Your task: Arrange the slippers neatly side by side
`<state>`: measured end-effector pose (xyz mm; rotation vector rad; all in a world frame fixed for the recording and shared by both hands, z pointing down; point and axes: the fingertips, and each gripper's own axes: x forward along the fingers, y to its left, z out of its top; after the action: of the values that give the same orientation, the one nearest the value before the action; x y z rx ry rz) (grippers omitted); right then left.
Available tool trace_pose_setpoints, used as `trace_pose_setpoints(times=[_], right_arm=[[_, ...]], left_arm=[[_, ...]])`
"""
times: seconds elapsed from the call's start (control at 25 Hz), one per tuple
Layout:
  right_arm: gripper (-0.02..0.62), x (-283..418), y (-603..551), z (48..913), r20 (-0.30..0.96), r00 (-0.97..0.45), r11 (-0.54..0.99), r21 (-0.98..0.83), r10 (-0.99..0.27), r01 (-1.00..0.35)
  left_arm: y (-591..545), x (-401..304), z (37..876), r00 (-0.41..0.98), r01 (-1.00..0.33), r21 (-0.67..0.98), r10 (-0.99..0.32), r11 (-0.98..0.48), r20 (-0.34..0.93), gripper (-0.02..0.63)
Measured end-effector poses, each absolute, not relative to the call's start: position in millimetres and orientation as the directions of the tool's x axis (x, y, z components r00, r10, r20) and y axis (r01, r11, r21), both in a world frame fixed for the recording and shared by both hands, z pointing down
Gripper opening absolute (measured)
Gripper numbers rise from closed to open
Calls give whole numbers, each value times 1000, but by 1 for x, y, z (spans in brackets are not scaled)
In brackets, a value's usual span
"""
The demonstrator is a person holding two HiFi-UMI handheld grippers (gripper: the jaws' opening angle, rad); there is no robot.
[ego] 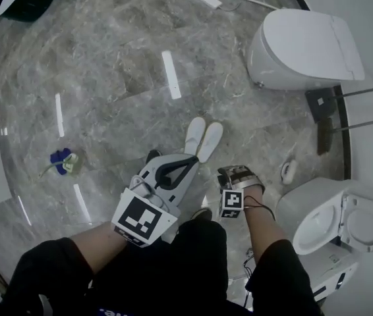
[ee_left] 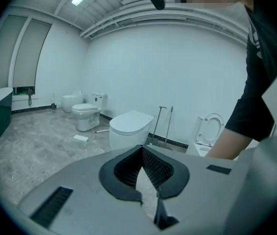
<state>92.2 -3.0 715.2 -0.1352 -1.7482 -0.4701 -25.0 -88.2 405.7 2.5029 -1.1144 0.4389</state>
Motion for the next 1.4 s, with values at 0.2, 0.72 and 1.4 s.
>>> trace_pose_setpoints(times=[0.2,0.72,1.4], right_arm=[[86,83,9,614,951,-242,928,257,-193,270],[86,69,31,309,740,-436,833,306,-513,-461],[84,93,99,11,221,-606,613,-41,-764,-789]], left_arm=[[-84,-23,329,652,-741,172,-633,-649,417,2],[-32,-32,187,677,-707,135,-608,-695,415,2],[90,66,8,749,-651,90,-619,-754,237,2]])
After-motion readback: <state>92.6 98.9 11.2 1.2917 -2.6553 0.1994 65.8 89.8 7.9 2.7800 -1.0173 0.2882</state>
